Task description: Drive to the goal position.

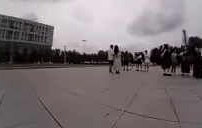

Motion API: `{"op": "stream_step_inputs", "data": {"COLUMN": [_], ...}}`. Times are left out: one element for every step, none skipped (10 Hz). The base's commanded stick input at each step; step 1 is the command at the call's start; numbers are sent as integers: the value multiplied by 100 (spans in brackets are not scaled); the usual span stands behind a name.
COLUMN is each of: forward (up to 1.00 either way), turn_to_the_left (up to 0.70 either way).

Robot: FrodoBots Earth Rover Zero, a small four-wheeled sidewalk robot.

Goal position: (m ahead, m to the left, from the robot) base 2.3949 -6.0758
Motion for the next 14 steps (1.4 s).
{"op": "stream_step_inputs", "data": {"forward": [60, 60, 60, 60, 60, 60, 60, 60, 60, 60, 60, 60, 60, 60], "turn_to_the_left": [-11, -12, -12, -13, -14, -14, -14, -14, -14, -14, -14, -14, -14, -14]}}
